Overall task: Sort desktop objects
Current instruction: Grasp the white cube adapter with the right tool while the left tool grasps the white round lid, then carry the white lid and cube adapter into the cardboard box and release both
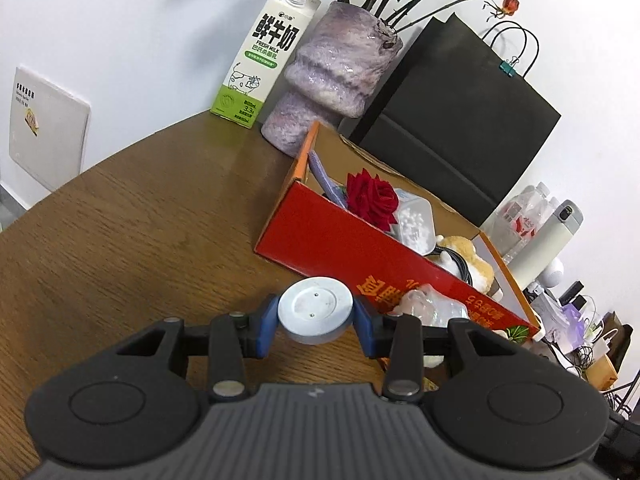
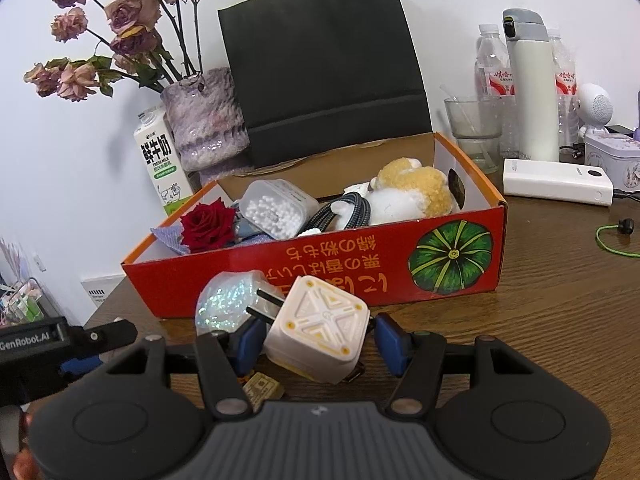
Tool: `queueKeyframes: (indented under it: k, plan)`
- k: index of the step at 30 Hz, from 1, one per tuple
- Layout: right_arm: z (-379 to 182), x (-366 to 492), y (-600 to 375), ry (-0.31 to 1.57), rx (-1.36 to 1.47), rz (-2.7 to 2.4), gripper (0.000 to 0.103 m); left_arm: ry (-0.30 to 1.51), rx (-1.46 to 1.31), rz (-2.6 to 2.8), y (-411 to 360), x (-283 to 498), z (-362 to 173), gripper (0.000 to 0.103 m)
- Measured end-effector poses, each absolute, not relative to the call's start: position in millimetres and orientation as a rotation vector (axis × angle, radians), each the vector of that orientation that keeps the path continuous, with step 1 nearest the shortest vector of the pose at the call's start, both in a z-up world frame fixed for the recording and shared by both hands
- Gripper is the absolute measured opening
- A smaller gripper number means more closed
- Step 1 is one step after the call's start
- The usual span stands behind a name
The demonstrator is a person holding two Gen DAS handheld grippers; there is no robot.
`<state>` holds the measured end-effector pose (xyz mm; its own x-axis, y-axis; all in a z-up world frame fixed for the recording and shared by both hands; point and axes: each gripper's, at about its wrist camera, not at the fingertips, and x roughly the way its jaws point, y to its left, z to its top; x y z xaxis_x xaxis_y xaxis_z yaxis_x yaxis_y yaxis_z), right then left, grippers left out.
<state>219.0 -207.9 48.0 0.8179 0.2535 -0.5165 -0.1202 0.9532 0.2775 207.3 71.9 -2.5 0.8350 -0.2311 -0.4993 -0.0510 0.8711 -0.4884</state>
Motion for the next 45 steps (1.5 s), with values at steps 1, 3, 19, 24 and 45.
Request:
queueKeyframes:
  k: [1, 3, 19, 24, 45]
  plan:
    - [48.1, 218.8, -208.1, 0.582, 0.239, 0.202, 0.059, 0.58, -0.514, -0.103, 71.0, 206.6, -2.5, 0.04]
    - [48.1, 218.5, -208.9, 0.584, 0.242, 0.204, 0.059, 0.578, -0.522, -0.107, 69.5, 204.9, -2.6, 0.04]
    - [50.0, 216.9, -209.8, 0.577, 0.24, 0.197, 0.059, 0.592, -0.593, -0.165, 66.3, 200.6, -3.4, 0.04]
    - [51.9, 216.4, -211.4, 0.569, 0.242, 0.195, 0.059, 0.589, -0.601, -0.181, 67.2, 199.7, -2.1, 0.04]
    - [81.2, 228.3, -222.1, 0.429, 0.157, 0.206, 0.059, 0.391, -0.29, -0.165, 11.0, 204.4, 47.0, 0.04]
